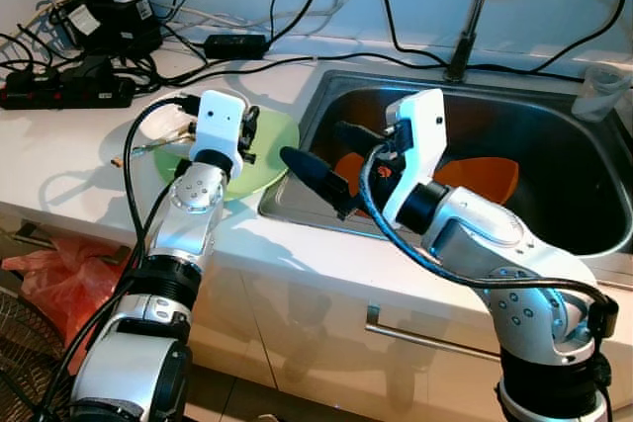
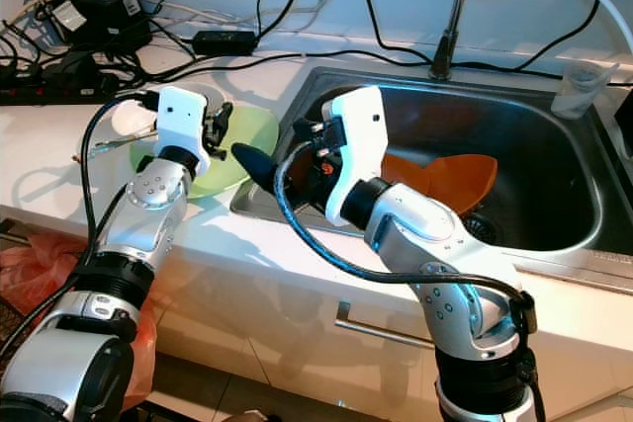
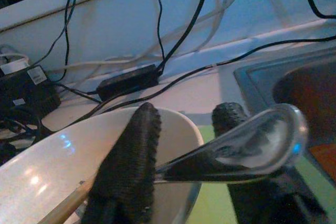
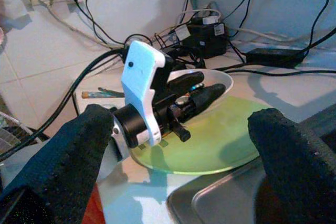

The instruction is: Kitchen organization

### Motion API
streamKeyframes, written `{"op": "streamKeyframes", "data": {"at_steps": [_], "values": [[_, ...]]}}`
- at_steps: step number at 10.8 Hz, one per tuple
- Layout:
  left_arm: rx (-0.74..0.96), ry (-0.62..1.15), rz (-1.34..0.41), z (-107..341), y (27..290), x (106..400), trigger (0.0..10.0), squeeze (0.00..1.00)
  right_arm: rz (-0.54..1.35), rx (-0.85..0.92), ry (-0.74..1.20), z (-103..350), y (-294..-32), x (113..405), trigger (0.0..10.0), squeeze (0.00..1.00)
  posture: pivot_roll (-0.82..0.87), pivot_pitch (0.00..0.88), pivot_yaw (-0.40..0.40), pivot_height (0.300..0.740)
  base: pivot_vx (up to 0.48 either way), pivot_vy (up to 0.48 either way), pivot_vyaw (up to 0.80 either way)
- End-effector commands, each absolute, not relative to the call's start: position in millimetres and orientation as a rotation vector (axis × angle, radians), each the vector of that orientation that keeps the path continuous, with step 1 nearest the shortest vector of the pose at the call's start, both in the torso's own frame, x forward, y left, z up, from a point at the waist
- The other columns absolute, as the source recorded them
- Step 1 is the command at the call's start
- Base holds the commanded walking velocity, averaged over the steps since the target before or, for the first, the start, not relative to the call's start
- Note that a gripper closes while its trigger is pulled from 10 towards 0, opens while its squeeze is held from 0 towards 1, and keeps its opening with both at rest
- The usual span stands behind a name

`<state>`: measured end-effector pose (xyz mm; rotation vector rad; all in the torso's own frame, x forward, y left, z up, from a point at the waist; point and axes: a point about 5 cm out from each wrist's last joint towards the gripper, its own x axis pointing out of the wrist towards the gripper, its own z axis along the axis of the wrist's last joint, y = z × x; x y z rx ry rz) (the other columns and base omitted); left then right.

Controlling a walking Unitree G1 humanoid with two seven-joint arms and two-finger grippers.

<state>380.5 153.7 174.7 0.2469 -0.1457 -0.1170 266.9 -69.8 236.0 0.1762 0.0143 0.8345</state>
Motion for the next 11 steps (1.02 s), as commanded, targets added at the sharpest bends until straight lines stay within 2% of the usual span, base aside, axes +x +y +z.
{"op": "streamKeyframes", "data": {"at_steps": [1, 6, 7, 9, 11], "values": [[0.246, -0.173, -0.127, 183.1, 152.7, 382.8, 0.0, 0.00, 0.822, 0.177, 0.025, 232.2, -70.9, 268.1, 10.0, 0.00, -0.05, 0.000, 0.060, 0.740, 0.000, 0.000, 0.00], [0.319, -0.288, -0.099, 196.2, 154.0, 380.3, 0.0, 0.00, 0.815, 0.160, 0.023, 231.8, -71.2, 269.4, 10.0, 0.00, -0.06, 0.000, 0.057, 0.740, 0.000, 0.000, 0.00], [0.340, -0.382, -0.125, 210.8, 141.8, 374.1, 0.0, 0.00, 0.810, 0.153, 0.026, 231.8, -71.8, 269.9, 10.0, 0.00, -0.06, 0.000, 0.059, 0.740, 0.000, 0.000, 0.00], [0.336, -0.403, -0.132, 213.5, 137.8, 375.1, 0.0, 0.00, 0.794, 0.136, 0.036, 230.8, -74.4, 271.1, 10.0, 0.00, -0.07, 0.000, 0.062, 0.740, 0.000, 0.000, 0.00], [0.256, -0.405, -0.164, 218.7, 129.3, 375.5, 0.0, 0.00, 0.778, 0.118, 0.043, 229.9, -77.7, 271.4, 10.0, 0.00, -0.08, 0.000, 0.063, 0.740, 0.000, 0.000, 0.00]]}}
